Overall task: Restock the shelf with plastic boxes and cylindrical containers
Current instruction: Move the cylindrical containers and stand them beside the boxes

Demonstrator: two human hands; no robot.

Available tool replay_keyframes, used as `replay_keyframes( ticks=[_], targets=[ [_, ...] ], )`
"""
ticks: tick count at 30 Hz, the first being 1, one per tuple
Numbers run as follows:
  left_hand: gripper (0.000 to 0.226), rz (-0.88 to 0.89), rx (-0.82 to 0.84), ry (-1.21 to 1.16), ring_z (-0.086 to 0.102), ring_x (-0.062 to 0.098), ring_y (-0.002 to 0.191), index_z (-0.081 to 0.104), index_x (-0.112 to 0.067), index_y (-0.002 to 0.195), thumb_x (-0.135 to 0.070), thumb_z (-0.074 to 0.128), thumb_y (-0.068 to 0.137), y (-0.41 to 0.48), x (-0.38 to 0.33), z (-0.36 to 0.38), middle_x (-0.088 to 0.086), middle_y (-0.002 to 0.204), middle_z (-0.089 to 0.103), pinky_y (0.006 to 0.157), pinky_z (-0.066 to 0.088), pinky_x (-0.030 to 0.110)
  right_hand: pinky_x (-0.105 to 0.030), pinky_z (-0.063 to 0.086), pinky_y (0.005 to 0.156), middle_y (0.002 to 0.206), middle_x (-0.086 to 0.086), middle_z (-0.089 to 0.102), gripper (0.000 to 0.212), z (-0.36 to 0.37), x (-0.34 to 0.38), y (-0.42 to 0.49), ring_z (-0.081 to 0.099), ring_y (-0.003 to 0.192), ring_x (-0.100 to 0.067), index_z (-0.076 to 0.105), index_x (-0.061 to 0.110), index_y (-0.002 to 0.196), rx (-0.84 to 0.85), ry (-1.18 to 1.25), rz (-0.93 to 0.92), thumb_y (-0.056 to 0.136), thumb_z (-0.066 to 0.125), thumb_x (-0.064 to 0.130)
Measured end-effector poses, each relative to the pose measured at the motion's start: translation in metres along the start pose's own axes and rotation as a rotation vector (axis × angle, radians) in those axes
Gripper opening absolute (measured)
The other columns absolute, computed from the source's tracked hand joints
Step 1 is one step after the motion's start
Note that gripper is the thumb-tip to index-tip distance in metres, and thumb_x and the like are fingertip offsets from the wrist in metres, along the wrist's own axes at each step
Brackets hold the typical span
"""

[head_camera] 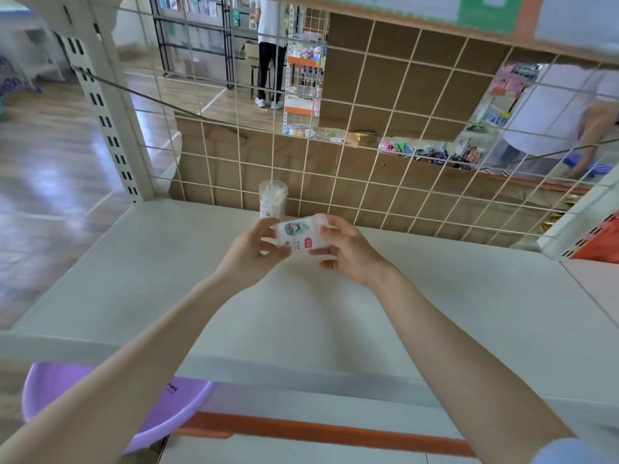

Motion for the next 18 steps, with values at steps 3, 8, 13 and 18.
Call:
replay_keyframes(
  ticks=[3,8,13,18],
  targets=[
    [0.046,-0.022,0.034,0.051,0.059,0.001,0.077,0.045,-0.015,0.129,-0.021,0.062,0.086,0.0,0.004,0.003,-0.001,0.109,0.059,0.056,0.04,0.004,-0.028,0.043,0.063,0.1,-0.002,0.06,0.027,0.002,0.001,0.001,0.058,0.088,-0.018,0.051,0.02,0.116,-0.089,-0.099,-0.054,0.09,0.057,0.017],
    [0.049,-0.043,0.026,0.133,0.057,0.013,0.099,0.044,-0.015,0.13,-0.03,0.06,0.087,0.004,0.01,0.007,0.0,0.121,0.055,0.073,0.04,0.022,-0.027,0.044,0.073,0.102,0.002,0.054,0.041,-0.004,0.003,0.002,0.053,0.096,-0.017,0.053,0.017,0.119,-0.256,-0.286,-0.163,0.081,0.068,0.014],
    [0.048,-0.026,-0.133,0.278,0.051,0.025,0.112,0.044,-0.013,0.129,-0.03,0.059,0.087,0.023,0.006,-0.001,0.008,0.126,0.048,0.082,0.039,0.03,-0.016,0.032,0.085,0.12,-0.003,0.054,0.057,-0.016,0.003,-0.002,0.049,0.11,-0.018,0.053,0.015,0.124,-0.425,-0.643,-0.264,0.072,0.074,0.014],
    [0.054,-0.035,-0.21,0.417,0.036,0.035,0.121,0.04,-0.013,0.132,-0.024,0.061,0.083,0.054,-0.002,-0.005,0.016,0.133,0.037,0.095,0.034,0.039,-0.025,0.034,0.093,0.125,-0.008,0.05,0.056,-0.027,0.007,-0.01,0.046,0.117,-0.026,0.051,0.015,0.128,-0.522,-0.883,-0.285,0.075,0.071,0.017]
  ],
)
Point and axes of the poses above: each hand's wrist, its own y-axis towards the middle knuckle, its own z-axis out of the palm, x = y × z, the point moved 4 cm from there along y, towards the middle knuckle
